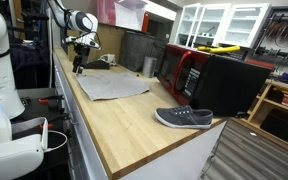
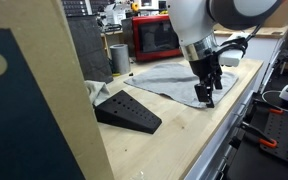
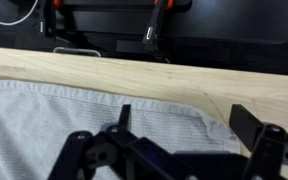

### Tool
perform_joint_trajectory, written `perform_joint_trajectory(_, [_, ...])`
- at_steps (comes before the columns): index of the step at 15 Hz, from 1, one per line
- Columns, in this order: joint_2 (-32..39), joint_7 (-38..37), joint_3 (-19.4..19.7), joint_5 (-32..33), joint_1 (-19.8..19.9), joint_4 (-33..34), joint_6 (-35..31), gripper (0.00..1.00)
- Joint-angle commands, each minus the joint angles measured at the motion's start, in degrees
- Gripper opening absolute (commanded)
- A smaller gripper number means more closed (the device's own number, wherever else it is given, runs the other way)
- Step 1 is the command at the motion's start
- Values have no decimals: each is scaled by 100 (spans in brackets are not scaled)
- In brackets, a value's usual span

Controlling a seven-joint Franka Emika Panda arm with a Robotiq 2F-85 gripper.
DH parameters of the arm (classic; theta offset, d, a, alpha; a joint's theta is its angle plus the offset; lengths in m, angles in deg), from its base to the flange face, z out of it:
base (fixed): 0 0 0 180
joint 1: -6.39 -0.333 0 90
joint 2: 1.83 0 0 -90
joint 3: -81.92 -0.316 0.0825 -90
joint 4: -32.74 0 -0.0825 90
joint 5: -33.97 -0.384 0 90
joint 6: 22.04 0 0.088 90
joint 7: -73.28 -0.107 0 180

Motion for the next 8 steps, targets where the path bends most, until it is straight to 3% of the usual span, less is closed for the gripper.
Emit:
perform_joint_trajectory(1, [247, 32, -25, 234, -96, 191, -142, 100])
perform_joint_trajectory(7, [527, 87, 4, 421, -200, 210, -317, 100])
perform_joint_trajectory(8, [550, 80, 10, 499, -215, 198, -342, 75])
